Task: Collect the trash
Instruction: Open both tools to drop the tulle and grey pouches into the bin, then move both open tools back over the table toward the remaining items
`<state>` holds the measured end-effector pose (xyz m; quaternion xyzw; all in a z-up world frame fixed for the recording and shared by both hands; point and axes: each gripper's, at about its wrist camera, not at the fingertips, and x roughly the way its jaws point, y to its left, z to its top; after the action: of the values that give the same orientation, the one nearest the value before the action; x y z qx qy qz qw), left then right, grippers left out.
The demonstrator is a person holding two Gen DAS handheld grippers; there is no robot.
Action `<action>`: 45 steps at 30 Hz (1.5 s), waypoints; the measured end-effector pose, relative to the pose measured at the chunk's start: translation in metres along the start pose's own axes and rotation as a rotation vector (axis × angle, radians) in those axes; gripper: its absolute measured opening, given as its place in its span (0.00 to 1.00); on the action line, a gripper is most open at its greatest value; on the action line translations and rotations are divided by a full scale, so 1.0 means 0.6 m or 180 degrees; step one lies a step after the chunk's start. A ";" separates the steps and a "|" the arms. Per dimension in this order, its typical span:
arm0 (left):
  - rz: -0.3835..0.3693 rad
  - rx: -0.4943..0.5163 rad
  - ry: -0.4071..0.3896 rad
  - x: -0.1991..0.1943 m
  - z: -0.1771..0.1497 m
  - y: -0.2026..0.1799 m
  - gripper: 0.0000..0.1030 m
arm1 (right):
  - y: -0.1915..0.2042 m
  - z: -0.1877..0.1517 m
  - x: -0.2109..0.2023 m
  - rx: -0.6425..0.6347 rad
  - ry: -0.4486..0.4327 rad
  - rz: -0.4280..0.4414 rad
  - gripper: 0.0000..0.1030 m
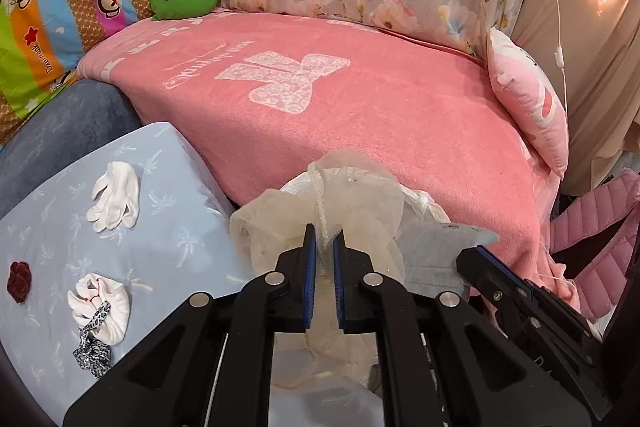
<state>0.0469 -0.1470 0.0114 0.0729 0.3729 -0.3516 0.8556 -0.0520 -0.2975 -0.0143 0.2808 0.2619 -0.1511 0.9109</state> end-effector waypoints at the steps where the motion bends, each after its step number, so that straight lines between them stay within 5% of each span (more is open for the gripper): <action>1: 0.0002 -0.0014 0.0008 0.001 0.001 0.000 0.13 | -0.001 -0.001 0.000 0.0000 0.0000 -0.0002 0.04; 5: 0.0106 -0.0074 -0.0039 -0.001 0.002 0.004 0.57 | -0.002 -0.002 0.001 -0.0004 0.0007 -0.0004 0.04; 6: 0.0137 -0.0085 -0.0077 -0.005 0.001 0.006 0.59 | -0.003 -0.002 0.002 -0.0005 0.0009 -0.0005 0.04; 45: 0.0453 -0.0512 -0.0004 -0.025 -0.052 0.127 0.61 | 0.115 -0.046 0.038 -0.0423 0.0237 0.0163 0.21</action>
<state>0.0714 -0.0704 -0.0108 0.0301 0.3932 -0.2589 0.8817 -0.0148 -0.2293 -0.0168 0.2318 0.2978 -0.0995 0.9207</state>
